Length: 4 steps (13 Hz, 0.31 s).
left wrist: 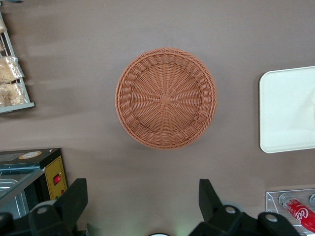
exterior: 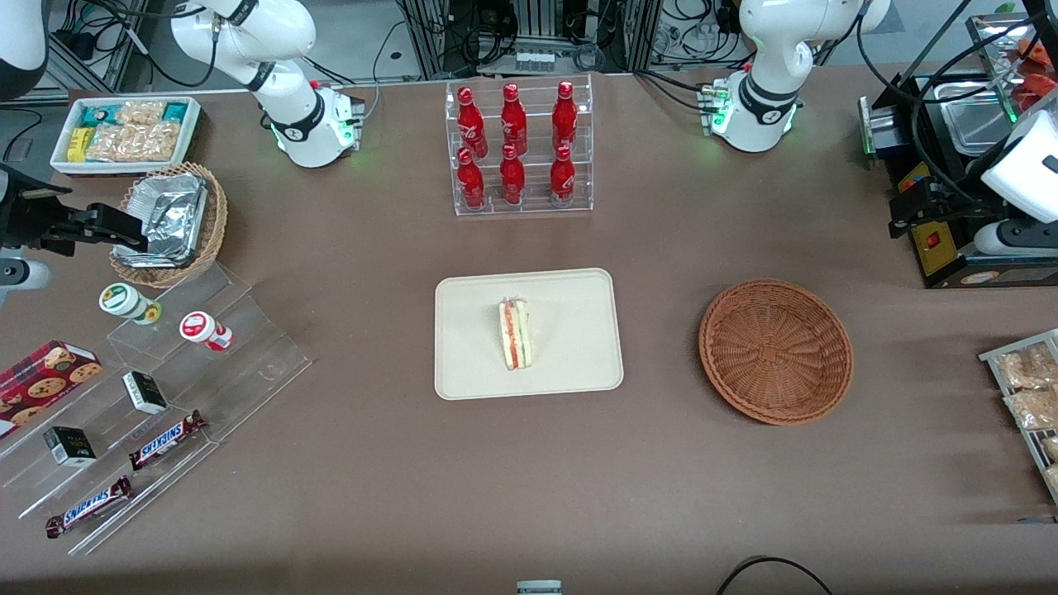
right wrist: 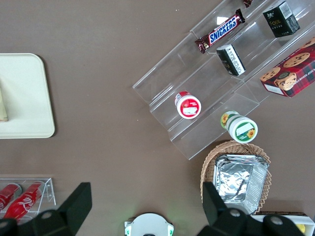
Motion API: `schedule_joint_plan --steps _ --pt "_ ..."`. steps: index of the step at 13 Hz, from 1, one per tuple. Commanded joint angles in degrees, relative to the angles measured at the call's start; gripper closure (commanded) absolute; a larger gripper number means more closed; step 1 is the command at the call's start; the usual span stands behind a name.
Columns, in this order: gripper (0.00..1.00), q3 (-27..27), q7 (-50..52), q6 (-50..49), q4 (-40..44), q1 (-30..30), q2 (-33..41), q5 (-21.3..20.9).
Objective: Place sandwich from basket to tray
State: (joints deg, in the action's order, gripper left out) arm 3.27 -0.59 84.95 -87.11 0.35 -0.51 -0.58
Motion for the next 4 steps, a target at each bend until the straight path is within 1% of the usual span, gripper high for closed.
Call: schedule_joint_plan --steps 1,4 --pt "0.0 -0.81 -0.3 -0.48 0.1 -0.26 0.95 1.28" --pt "0.0 -0.9 0.06 -0.57 0.19 -0.26 1.21 1.28"
